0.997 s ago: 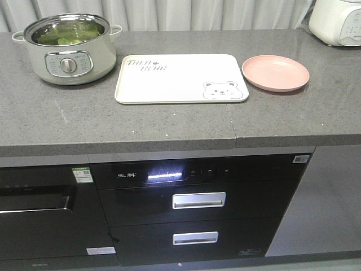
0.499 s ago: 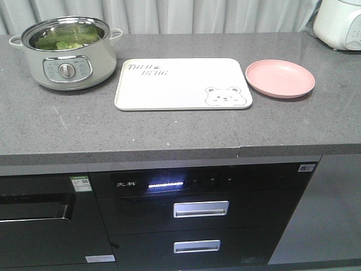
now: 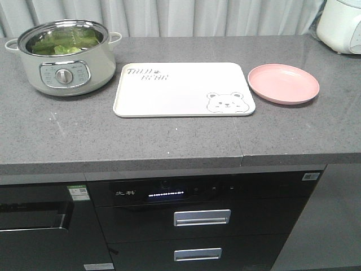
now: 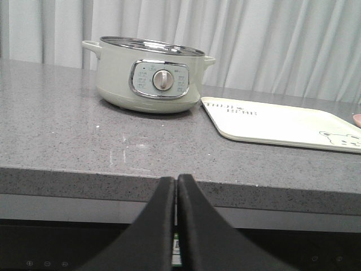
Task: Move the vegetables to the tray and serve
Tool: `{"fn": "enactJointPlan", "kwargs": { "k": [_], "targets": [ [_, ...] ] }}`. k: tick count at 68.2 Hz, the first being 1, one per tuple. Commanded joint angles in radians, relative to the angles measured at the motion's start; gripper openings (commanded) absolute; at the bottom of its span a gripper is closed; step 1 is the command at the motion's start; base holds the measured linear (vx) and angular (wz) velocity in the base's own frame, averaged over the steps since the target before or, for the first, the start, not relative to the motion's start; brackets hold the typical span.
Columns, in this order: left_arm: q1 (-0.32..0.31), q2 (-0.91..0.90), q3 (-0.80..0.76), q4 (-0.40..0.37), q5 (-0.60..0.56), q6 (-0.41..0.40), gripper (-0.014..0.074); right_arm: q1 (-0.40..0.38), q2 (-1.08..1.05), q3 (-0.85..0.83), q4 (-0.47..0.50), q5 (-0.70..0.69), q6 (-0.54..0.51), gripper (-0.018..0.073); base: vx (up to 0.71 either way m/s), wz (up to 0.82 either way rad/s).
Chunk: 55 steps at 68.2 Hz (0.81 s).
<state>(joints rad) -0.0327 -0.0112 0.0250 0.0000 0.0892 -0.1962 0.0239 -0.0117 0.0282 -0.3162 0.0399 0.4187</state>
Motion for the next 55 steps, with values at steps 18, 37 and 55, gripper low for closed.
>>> {"fn": "enactJointPlan", "kwargs": {
  "k": [18,37,55],
  "targets": [
    [0.003,-0.014,0.027,0.0,-0.071,-0.01,-0.0006,-0.005,-0.005,0.015,-0.008,-0.071,-0.005,-0.0003,0.06,0.0],
    [0.003,-0.014,0.027,0.0,-0.071,-0.01,-0.0006,-0.005,-0.005,0.015,-0.008,-0.071,-0.005,-0.0003,0.07,0.02],
    [0.003,-0.014,0.027,0.0,-0.071,-0.01,-0.0006,-0.005,-0.005,0.015,-0.008,-0.069,-0.005,-0.0003,0.08,0.02]
  ]
}}
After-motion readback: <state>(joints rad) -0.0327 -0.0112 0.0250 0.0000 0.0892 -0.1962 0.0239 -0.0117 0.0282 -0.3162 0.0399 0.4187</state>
